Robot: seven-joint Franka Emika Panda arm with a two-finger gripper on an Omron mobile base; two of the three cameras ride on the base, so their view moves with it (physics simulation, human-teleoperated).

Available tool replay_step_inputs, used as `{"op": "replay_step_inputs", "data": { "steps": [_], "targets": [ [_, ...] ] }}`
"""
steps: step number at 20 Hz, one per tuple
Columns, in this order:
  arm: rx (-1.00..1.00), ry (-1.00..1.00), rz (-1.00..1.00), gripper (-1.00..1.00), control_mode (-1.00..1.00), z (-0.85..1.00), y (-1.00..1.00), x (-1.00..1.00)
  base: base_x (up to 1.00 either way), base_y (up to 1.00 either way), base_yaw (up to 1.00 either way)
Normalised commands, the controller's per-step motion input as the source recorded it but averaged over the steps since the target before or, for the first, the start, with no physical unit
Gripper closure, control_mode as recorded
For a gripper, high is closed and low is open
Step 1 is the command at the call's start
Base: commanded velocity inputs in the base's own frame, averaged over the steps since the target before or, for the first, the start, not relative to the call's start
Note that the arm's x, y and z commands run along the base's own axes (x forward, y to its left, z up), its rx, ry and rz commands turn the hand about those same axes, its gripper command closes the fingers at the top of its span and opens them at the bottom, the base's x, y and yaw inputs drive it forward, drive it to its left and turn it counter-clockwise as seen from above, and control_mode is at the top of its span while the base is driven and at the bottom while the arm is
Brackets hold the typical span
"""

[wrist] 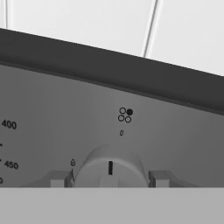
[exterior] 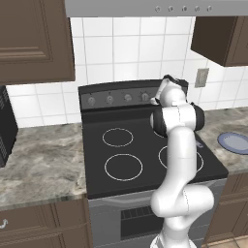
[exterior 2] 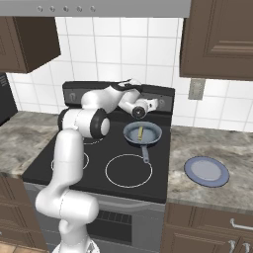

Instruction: Pick up the butter stick and place it in the pan. Then turn on the burner for the pan.

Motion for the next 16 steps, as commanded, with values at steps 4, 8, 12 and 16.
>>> {"op": "replay_step_inputs", "data": {
  "steps": [4,8,12,16],
  "targets": [
    [-0.03,0.0,0.05,1.0,-1.0,-0.07,0.0,0.0,0.0,0.0,0.0],
    [-0.07,0.0,0.06,1.0,-1.0,-0.09,0.0,0.0,0.0,0.0,0.0],
    [-0.08,0.0,0.06,1.0,-1.0,-0.06,0.0,0.0,0.0,0.0,0.0],
    [-0.09,0.0,0.08,1.0,-1.0,-0.06,0.0,0.0,0.0,0.0,0.0]
  ]
}}
